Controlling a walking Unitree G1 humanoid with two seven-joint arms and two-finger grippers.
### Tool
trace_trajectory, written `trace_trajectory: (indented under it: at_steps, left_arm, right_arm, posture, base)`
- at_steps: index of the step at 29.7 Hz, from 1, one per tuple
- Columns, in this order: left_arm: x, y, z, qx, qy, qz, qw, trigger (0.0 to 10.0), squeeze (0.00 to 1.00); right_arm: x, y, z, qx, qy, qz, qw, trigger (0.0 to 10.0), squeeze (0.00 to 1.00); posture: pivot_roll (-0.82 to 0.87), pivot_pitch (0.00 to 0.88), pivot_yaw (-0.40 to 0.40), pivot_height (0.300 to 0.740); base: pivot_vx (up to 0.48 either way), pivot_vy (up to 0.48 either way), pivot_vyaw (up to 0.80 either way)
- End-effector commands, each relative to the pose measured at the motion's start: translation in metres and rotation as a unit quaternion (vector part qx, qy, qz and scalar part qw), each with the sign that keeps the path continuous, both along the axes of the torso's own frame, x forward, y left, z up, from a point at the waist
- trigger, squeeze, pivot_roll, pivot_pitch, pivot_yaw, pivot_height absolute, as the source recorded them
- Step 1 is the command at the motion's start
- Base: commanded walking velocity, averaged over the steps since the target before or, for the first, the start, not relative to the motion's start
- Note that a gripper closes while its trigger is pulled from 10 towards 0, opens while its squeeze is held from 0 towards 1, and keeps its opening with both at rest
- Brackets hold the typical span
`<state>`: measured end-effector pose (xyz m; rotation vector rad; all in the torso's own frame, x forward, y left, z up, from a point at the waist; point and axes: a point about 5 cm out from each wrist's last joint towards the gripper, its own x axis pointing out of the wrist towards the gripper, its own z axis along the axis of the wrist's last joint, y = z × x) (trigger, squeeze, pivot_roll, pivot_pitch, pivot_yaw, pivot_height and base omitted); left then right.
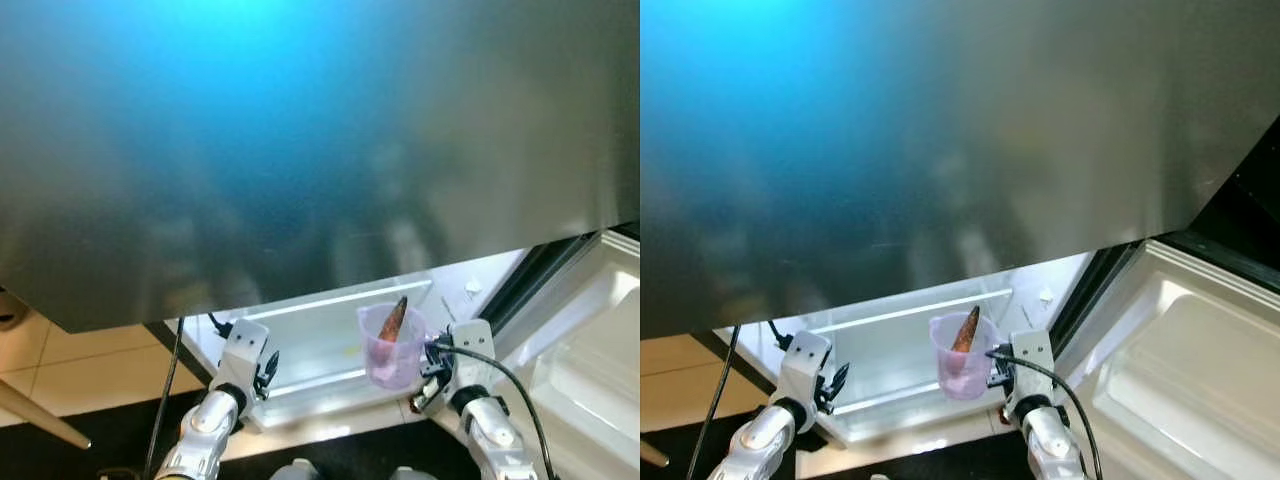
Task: Restocking fridge
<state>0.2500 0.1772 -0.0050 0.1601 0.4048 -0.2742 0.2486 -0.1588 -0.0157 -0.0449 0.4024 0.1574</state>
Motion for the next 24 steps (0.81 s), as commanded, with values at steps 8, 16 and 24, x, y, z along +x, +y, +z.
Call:
trace_trajectory:
  at_steps: [8,16,24]
  left_arm:
    - [-0.0028,0.0122,-0.0015,0.005,0.004,0.026,1.0,10.0,0.0]
    - [-0.003,0.0127,-0.0019,0.005,0.005,0.026,1.0,10.0,0.0]
    - [-0.0024,0.0128,-0.0018,0.005,0.005,0.026,1.0,10.0,0.0]
  right_arm:
    - [-0.0005,-0.0044,-0.0012,-0.004,0.002,-0.021,1.0,10.0,0.0]
    - [-0.0005,-0.0056,-0.0017,-0.003,0.003,-0.03,1.0,10.0,0.0]
    - [0.0007,-0.01,-0.0021,0.001,0.007,-0.052,0.999,10.0,0.0]
  posture:
    - [-0.06,0.136,0.011,0.74]
    - [-0.06,0.139,0.012,0.74]
    - [-0.06,0.139,0.012,0.74]
  base:
    - [0.0,0.0,0.79]
    - [0.0,0.0,0.77]
    - [0.0,0.0,0.12]
